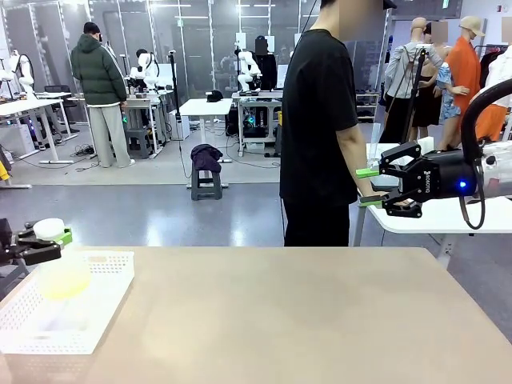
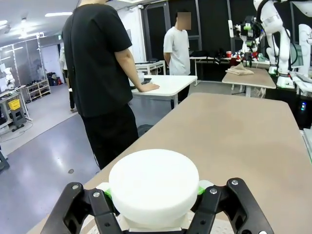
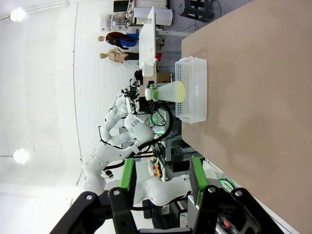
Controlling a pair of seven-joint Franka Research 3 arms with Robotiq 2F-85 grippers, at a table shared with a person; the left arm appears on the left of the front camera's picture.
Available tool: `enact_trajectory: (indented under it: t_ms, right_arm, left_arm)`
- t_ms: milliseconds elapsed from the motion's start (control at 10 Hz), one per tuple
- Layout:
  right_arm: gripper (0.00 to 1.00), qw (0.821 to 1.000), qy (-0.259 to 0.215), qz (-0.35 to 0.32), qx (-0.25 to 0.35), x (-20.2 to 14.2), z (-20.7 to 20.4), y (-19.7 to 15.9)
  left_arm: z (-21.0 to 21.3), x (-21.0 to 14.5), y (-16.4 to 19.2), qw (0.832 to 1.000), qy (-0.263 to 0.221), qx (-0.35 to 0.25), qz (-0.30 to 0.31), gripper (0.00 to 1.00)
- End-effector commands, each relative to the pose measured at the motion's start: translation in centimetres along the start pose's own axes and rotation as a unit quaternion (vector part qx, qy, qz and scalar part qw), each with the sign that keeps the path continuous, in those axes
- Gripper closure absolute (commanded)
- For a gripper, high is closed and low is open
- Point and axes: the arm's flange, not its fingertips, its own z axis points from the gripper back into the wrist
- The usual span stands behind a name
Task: Prepare the solutions needed for the experiment.
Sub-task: When the human places the Big flask in the center of the table, pick up the Big flask and place it in the left Organizing basket.
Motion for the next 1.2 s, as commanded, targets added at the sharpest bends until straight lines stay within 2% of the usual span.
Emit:
enact_trajectory:
  t_ms: [0, 100, 500, 1000, 1100]
  right_arm:
    - [0.43, 1.000, 0.000, 0.001, 0.003, 0.0, 0.0, 0.1]
    - [0.43, 1.000, 0.000, 0.001, 0.003, 0.0, 0.0, 0.1]
    - [0.43, 1.000, 0.000, 0.001, 0.003, 0.0, 0.0, 0.1]
    - [0.43, 1.000, 0.000, 0.001, 0.003, 0.0, 0.0, 0.1]
    - [0.43, 1.000, 0.000, 0.001, 0.003, 0.0, 0.0, 0.1]
  left_arm:
    - [-0.7, -1.2, 0.8, 1.000, -0.003, -0.021, -0.018, 0.76]
    - [-0.8, -2.3, 0.8, 1.000, 0.003, -0.013, -0.012, 0.76]
    - [-0.3, -6.0, 0.3, 0.999, -0.023, -0.033, 0.011, 0.76]
    - [-0.3, -7.5, -0.6, 0.998, -0.010, -0.056, 0.005, 0.76]
    - [-0.3, -7.6, -0.7, 0.998, -0.014, -0.063, 0.005, 0.57]
